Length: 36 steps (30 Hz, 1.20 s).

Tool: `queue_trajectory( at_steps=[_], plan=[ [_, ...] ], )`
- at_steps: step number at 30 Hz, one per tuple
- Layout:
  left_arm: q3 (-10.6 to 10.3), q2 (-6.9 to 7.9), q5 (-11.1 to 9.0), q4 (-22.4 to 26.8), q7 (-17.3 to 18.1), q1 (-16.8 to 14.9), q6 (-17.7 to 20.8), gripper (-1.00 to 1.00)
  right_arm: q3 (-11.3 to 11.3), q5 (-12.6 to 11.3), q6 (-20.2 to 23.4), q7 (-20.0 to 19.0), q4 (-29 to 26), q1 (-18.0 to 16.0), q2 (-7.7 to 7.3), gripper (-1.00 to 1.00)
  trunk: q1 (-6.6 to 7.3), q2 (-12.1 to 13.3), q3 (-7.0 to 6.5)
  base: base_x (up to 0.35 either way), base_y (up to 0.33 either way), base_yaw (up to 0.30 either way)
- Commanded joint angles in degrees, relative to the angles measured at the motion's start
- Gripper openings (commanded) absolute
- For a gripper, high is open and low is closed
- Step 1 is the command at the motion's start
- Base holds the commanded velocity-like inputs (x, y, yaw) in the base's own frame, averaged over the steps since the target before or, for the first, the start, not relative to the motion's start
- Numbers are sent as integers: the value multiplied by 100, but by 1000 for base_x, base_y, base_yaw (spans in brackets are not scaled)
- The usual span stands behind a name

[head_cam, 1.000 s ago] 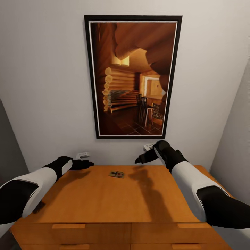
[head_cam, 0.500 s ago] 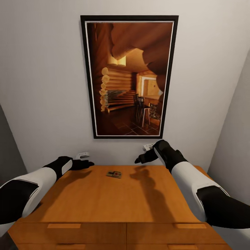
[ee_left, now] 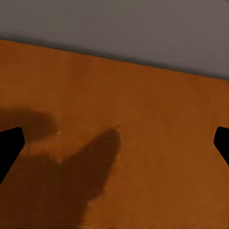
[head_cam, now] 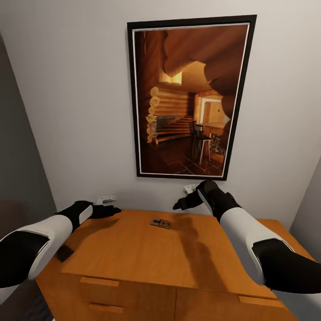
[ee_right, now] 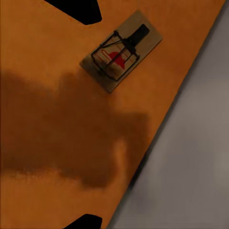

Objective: Take the four mousetraps from the cabinet in the bathroom and place them on the bathroom floor. Make sure all four end up on the same floor surface, and ensure that at least two of them are either under or directly next to the same bathroom sink.

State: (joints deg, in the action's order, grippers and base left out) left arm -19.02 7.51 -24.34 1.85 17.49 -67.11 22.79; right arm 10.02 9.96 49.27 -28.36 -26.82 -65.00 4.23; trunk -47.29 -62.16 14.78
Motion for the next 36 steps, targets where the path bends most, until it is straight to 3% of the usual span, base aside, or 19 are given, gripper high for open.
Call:
queue_trajectory(
  at_steps=[1, 18, 36],
  plan=[
    [-49, 3, -54, 8, 9, -3, 32, 100, 9, 59, 13, -47, -8, -4, -1, 100, -1, -5, 8, 0, 0, 269],
    [-49, 5, -54, 0, 11, -3, 32, 100, 8, 59, 16, -47, -8, -4, -4, 100, -1, -5, 8, 0, 0, 267],
    [-49, -1, -54, 2, 3, -2, 32, 100, 8, 66, 18, -40, 0, -4, -10, 100, -1, -5, 8, 0, -117, 27]
  ],
)
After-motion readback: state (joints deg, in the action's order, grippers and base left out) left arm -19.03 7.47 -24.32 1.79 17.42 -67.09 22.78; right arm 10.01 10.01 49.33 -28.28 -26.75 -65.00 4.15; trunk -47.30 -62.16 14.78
